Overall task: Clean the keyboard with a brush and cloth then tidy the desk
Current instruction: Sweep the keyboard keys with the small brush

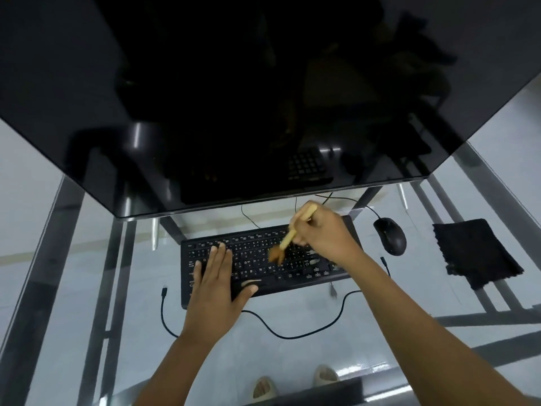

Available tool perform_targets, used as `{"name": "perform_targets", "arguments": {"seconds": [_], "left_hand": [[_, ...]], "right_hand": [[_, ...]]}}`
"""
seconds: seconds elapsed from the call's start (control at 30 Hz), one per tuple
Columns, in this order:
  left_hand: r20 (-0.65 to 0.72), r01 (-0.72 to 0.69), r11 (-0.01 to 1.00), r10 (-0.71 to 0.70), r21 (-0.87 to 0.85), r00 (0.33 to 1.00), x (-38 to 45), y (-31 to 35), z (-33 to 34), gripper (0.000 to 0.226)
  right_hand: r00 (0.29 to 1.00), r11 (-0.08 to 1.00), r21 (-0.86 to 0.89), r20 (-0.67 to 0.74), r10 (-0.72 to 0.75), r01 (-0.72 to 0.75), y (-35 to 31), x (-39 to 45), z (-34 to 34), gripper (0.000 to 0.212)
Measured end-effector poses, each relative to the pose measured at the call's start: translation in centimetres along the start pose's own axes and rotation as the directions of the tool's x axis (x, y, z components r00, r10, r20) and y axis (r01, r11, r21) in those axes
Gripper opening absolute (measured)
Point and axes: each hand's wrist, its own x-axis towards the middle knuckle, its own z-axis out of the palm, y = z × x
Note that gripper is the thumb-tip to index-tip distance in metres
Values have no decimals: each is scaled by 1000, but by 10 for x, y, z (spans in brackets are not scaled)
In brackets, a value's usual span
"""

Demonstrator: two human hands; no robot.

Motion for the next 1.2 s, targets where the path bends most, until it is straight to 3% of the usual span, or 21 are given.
{"name": "perform_targets", "arguments": {"seconds": [0.07, 0.13, 0.17, 0.2, 0.23, 0.3, 0.33, 0.43, 0.47, 0.53, 0.57, 0.6, 0.7, 0.73, 0.8, 0.83, 0.93, 1.0, 1.07, 1.17, 1.2], "left_hand": [[12, -28, 999, 28, 16, 1000, 1, 2, 1, 95], [15, -56, 998, 55, 25, 998, 2, 7, 3, 94], [13, -69, 997, 69, 36, 998, 2, 9, 4, 94], [5, -77, 996, 77, 47, 997, 3, 10, 5, 93], [0, -79, 995, 79, 55, 997, 3, 10, 7, 92], [-6, -74, 996, 74, 59, 997, 0, 10, 10, 91], [-9, -67, 996, 68, 57, 998, -1, 9, 11, 91], [-45, -34, 999, 35, 26, 998, -6, 10, 12, 91], [-70, -16, 1000, 16, 6, 997, -8, 9, 12, 90], [-137, 24, 999, -28, -33, 990, -12, 6, 9, 90], [-168, 51, 998, -58, -47, 984, -15, 3, 7, 90], [-190, 80, 995, -90, -57, 978, -18, 0, 5, 91], [-224, 164, 983, -179, -86, 958, -26, -13, 1, 97], [-225, 186, 977, -206, -105, 952, -29, -18, 0, 99], [-215, 222, 964, -250, -144, 944, -35, -29, 0, 104], [-207, 234, 959, -264, -161, 942, -38, -33, 1, 106], [-177, 250, 948, -285, -196, 942, -44, -42, 6, 111], [-169, 244, 951, -276, -191, 946, -47, -48, 10, 109], [-184, 227, 959, -257, -172, 949, -48, -52, 14, 104], [-218, 214, 955, -258, -205, 941, -51, -53, 15, 94], [-230, 213, 954, -259, -209, 938, -51, -52, 15, 92]], "right_hand": [[998, 990, -125, 38, -54, 59, 2, -2, 5, 9], [971, 979, -159, -177, -159, 132, 2, -3, 7, 10], [963, 982, -122, -212, -168, 145, 1, -5, 5, 10], [972, 987, -67, -179, -154, 144, 0, -7, 4, 10], [993, 994, -38, -52, -106, 104, -1, -8, 4, 10], [977, 983, -156, 205, -60, 93, -2, -17, 6, 10], [977, 973, -192, 192, -91, 128, -1, -19, 7, 10], [959, 973, -123, -182, -217, 196, 0, -19, 6, 10], [963, 981, -61, -186, -193, 185, -1, -18, 7, 10], [994, 997, -3, 64, -83, 83, -3, -15, 14, 10], [987, 996, -66, 149, -57, 68, -3, -14, 18, 9], [987, 992, -88, 136, -80, 93, -3, -13, 22, 8], [976, 984, -60, -130, -177, 170, -7, -4, 26, 10], [980, 988, -40, -128, -153, 150, -9, -1, 27, 9], [993, 992, -76, 65, -97, 101, -16, -1, 36, 8], [989, 985, -118, 94, -111, 122, -19, -1, 41, 9], [974, 977, -80, -95, -203, 196, -29, 2, 49, 9], [989, 988, -40, -5, -150, 150, -35, 5, 56, 6], [981, 977, -127, 115, -157, 171, -39, 4, 65, 7], [970, 964, -124, -45, -241, 234, -46, 7, 74, 6], [974, 971, -96, -37, -222, 217, -48, 8, 75, 6]]}}
